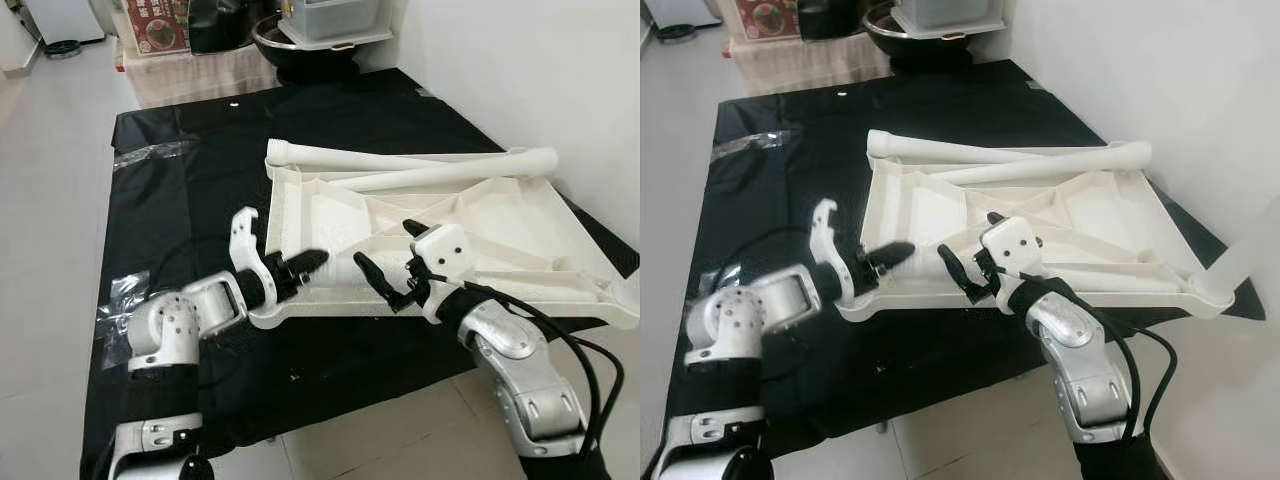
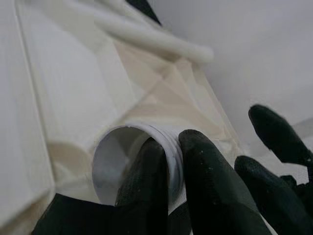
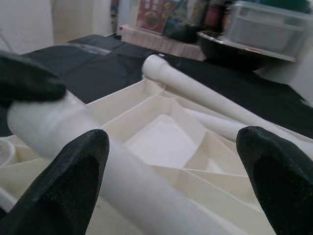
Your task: Building children table
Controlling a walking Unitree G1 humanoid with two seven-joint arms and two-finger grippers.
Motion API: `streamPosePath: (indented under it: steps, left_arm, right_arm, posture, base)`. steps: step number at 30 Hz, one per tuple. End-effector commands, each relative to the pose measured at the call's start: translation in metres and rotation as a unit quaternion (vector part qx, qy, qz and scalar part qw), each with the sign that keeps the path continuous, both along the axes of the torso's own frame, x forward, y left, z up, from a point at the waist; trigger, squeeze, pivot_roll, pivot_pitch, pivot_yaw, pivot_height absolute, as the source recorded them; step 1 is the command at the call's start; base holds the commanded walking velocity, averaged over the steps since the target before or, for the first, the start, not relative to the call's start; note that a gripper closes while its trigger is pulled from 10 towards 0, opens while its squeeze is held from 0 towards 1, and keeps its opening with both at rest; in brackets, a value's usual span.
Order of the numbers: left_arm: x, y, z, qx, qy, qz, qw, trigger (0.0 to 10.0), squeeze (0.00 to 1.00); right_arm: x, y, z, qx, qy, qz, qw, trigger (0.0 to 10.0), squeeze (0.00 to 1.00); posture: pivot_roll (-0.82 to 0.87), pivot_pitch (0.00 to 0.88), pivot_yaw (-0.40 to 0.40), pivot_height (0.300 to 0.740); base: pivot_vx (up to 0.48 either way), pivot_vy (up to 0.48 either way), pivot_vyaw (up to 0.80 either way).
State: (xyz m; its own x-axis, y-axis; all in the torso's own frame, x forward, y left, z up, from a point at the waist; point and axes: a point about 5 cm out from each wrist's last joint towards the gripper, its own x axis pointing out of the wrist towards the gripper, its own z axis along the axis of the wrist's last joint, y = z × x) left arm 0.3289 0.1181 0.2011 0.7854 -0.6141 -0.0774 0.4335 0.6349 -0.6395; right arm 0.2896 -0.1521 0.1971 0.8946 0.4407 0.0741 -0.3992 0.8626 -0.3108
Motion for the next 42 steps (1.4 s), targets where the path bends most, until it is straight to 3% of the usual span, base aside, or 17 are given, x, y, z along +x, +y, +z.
streamPosePath:
  steps: [1, 2, 3, 4, 6, 7, 10, 14, 19, 22, 26, 30, 32, 33, 34, 37, 42]
  left_arm:
    - [0.000, 0.014, 0.008, -0.001, -0.022, 0.032, 0.999, 0.0, 0.00]
    - [0.000, 0.014, 0.008, -0.001, -0.022, 0.032, 0.999, 0.0, 0.00]
    - [-0.002, 0.024, 0.019, -0.019, -0.047, 0.043, 0.998, 0.0, 0.00]
    - [-0.002, 0.024, 0.019, -0.019, -0.047, 0.043, 0.998, 0.0, 0.00]
    - [-0.005, 0.032, 0.023, -0.029, -0.062, 0.051, 0.996, 0.0, 0.00]
    - [-0.005, 0.032, 0.023, -0.029, -0.062, 0.051, 0.996, 0.0, 0.00]
    - [-0.012, 0.044, 0.027, -0.063, -0.075, 0.068, 0.993, 0.0, 0.00]
    - [-0.019, 0.047, 0.032, -0.094, -0.093, 0.069, 0.989, 0.0, 0.00]
    - [-0.023, 0.050, 0.037, -0.124, -0.109, 0.072, 0.984, 0.0, 0.00]
    - [-0.027, 0.049, 0.038, -0.134, -0.115, 0.069, 0.982, 0.0, 0.00]
    - [-0.030, 0.047, 0.036, -0.140, -0.112, 0.067, 0.982, 0.0, 0.00]
    - [-0.034, 0.042, 0.033, -0.152, -0.106, 0.059, 0.981, 0.0, 0.00]
    - [-0.034, 0.042, 0.033, -0.152, -0.106, 0.059, 0.981, 0.0, 0.00]
    - [-0.036, 0.039, 0.031, -0.160, -0.104, 0.050, 0.980, 0.0, 0.00]
    - [-0.036, 0.039, 0.031, -0.160, -0.104, 0.050, 0.980, 0.0, 0.00]
    - [-0.038, 0.037, 0.029, -0.173, -0.100, 0.046, 0.979, 0.0, 0.00]
    - [-0.040, 0.034, 0.027, -0.178, -0.098, 0.040, 0.978, 0.0, 0.00]
  right_arm:
    - [0.001, -0.002, 0.009, 0.044, -0.007, -0.008, 0.999, 10.0, 0.00]
    - [0.001, -0.002, 0.009, 0.044, -0.007, -0.008, 0.999, 10.0, 0.00]
    - [0.003, -0.006, 0.019, 0.117, -0.007, -0.013, 0.993, 10.0, 0.00]
    - [0.003, -0.006, 0.019, 0.117, -0.007, -0.013, 0.993, 10.0, 0.00]
    - [0.003, -0.008, 0.029, 0.193, -0.006, -0.004, 0.981, 10.0, 0.00]
    - [0.003, -0.008, 0.029, 0.193, -0.006, -0.004, 0.981, 10.0, 0.00]
    - [-0.002, -0.006, 0.043, 0.312, 0.000, 0.053, 0.949, 10.0, 0.00]
    - [-0.009, -0.003, 0.047, 0.377, 0.013, 0.109, 0.919, 10.0, 0.00]
    - [-0.020, 0.007, 0.029, 0.395, 0.076, 0.170, 0.900, 10.0, 0.00]
    - [-0.014, 0.013, -0.006, 0.390, 0.167, 0.106, 0.899, 10.0, 0.00]
    - [-0.008, 0.011, -0.019, 0.405, 0.200, 0.060, 0.890, 10.0, 0.00]
    - [-0.003, 0.014, -0.014, 0.440, 0.203, 0.060, 0.873, 10.0, 0.00]
    - [-0.003, 0.014, -0.014, 0.440, 0.203, 0.060, 0.873, 10.0, 0.00]
    - [0.003, 0.018, -0.010, 0.486, 0.196, 0.059, 0.850, 10.0, 0.00]
    - [0.003, 0.018, -0.010, 0.486, 0.196, 0.059, 0.850, 10.0, 0.00]
    - [0.011, 0.025, -0.005, 0.538, 0.192, 0.063, 0.819, 10.0, 0.00]
    - [0.022, 0.040, -0.002, 0.556, 0.203, 0.069, 0.803, 10.0, 0.00]
  posture:
    - [-0.09, 0.105, 0.000, 0.740]
    - [-0.09, 0.105, 0.000, 0.740]
    - [-0.08, 0.105, 0.000, 0.740]
    - [-0.08, 0.105, 0.000, 0.740]
    - [-0.08, 0.106, -0.002, 0.740]
    - [-0.08, 0.106, -0.002, 0.740]
    - [-0.08, 0.107, -0.004, 0.740]
    - [-0.08, 0.108, -0.010, 0.740]
    - [-0.07, 0.108, -0.014, 0.740]
    - [-0.07, 0.109, -0.019, 0.740]
    - [-0.06, 0.110, -0.022, 0.740]
    - [-0.06, 0.113, -0.022, 0.740]
    - [-0.06, 0.113, -0.022, 0.740]
    - [-0.06, 0.114, -0.022, 0.740]
    - [-0.06, 0.114, -0.022, 0.740]
    - [-0.05, 0.115, -0.019, 0.740]
    - [-0.04, 0.115, -0.019, 0.740]
  base:
    - [0.000, 0.000, 0.00]
    - [0.000, 0.000, 0.00]
    - [0.000, 0.000, 0.00]
    - [0.000, 0.000, 0.00]
    - [0.000, 0.000, 0.00]
    - [0.000, 0.000, 0.00]
    - [0.000, 0.000, 0.00]
    - [0.000, 0.000, 0.00]
    - [0.000, 0.000, 0.00]
    - [0.000, 0.000, 0.00]
    - [0.000, 0.000, 0.00]
    - [0.000, 0.000, 0.00]
    - [0.000, 0.000, 0.00]
    - [0.000, 0.000, 0.00]
    - [0.000, 0.000, 0.00]
    - [0.000, 0.000, 0.00]
    - [0.000, 0.000, 0.00]
